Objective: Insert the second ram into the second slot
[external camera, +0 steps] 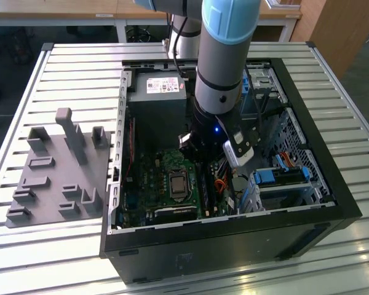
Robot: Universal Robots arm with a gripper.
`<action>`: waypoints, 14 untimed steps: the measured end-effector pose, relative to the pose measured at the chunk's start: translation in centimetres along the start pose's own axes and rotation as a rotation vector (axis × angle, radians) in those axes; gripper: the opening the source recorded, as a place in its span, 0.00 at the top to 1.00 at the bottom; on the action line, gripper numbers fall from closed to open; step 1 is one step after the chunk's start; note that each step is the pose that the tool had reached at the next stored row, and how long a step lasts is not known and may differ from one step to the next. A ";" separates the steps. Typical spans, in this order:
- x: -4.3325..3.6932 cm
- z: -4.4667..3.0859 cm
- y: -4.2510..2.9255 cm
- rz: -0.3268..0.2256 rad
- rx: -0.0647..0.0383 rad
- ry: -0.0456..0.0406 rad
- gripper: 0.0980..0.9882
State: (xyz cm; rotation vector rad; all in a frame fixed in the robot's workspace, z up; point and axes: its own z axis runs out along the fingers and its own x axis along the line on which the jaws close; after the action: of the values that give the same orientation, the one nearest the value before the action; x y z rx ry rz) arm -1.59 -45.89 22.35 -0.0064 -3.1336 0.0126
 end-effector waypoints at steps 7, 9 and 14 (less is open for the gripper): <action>-0.05 0.20 0.01 0.000 0.000 0.0002 0.96; -0.05 0.29 0.00 0.000 0.000 0.0007 0.96; -0.05 0.47 -0.01 0.000 0.001 0.0014 0.96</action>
State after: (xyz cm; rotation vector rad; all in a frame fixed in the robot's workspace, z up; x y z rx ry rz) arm -1.55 -45.90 21.88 -0.0068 -3.1322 0.0145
